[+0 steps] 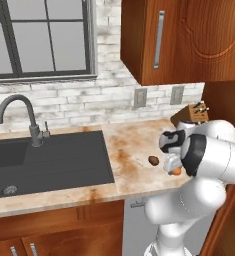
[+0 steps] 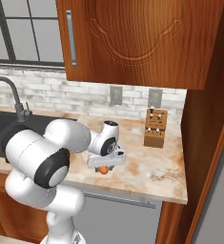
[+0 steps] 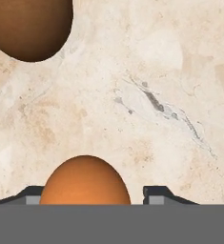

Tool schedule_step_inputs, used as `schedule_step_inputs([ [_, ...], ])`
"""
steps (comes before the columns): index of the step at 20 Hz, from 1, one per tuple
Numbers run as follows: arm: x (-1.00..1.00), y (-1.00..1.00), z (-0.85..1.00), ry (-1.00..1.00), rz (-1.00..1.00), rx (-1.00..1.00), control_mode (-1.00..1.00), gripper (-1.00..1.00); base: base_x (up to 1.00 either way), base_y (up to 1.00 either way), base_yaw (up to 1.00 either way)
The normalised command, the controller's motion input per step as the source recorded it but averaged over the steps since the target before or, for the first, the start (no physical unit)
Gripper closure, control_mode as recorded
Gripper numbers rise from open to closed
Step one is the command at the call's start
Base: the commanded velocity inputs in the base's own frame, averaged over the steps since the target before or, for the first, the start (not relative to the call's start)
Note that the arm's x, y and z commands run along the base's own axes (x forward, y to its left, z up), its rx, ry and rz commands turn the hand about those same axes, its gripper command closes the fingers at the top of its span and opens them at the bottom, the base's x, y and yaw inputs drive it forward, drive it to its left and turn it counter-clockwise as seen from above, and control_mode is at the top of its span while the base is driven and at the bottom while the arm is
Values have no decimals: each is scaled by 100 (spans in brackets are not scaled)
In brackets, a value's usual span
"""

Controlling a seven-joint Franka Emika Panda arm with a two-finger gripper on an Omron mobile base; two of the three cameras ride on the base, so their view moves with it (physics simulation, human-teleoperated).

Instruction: Gather the eggs and milk located in the vicinity of the sink area and place them right next to the bowl.

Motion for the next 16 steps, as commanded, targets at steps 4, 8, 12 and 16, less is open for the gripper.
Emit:
schedule_step_inputs([
  [4,-17,0,-20,9,0,0,-100,100,0,0,0],
  [8,-52,0,7,-9,0,0,-100,100,0,0,0],
  [12,-57,5,37,-35,0,-1,-100,100,0,0,0],
  [16,-32,21,71,-34,0,-5,-100,100,0,0,0],
])
